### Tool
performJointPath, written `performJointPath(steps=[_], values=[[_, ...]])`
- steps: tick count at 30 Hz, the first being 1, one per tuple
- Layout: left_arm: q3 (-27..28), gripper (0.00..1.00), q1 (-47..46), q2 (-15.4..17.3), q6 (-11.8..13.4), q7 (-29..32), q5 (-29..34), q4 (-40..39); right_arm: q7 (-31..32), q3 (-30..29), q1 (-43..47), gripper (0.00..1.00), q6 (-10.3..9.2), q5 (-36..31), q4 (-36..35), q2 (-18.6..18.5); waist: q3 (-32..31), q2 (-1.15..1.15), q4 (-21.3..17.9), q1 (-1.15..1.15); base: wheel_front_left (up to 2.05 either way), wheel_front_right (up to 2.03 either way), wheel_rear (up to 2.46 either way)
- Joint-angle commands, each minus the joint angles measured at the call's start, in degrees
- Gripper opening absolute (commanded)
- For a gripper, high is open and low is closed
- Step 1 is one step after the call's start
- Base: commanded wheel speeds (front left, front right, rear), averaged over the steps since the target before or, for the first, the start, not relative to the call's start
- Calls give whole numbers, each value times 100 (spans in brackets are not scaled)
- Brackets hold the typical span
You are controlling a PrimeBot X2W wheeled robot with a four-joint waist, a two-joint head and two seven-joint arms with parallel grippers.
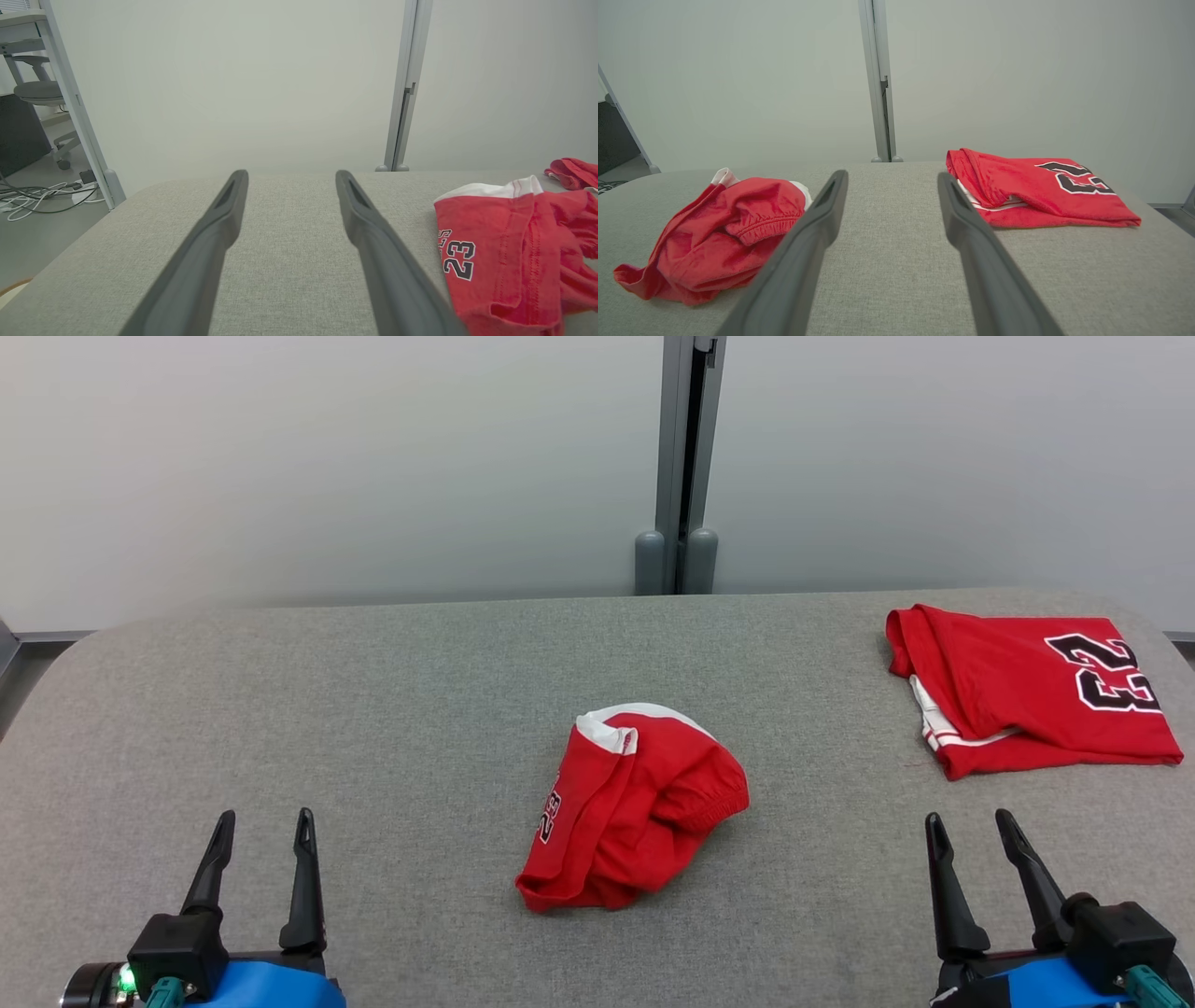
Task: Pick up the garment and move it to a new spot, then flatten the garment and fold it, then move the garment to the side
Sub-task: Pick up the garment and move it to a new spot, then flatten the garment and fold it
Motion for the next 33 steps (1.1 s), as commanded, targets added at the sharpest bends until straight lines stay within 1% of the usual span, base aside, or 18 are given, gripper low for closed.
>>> performJointPath(steps=[1,13,33], values=[[30,100,49,-1,-35,-25,46,-31,-28,-11,91,100,1,-42,11,-8,-3,0,-3,0,0,0,0],[152,100,73,-90,-150,-26,150,-34,-28,-1,95,100,1,-17,104,-8,-20,0,-13,0,0,0,0],[303,100,-23,-157,-247,-26,301,42,-28,44,41,100,1,44,218,-8,13,0,-13,0,0,0,0]])
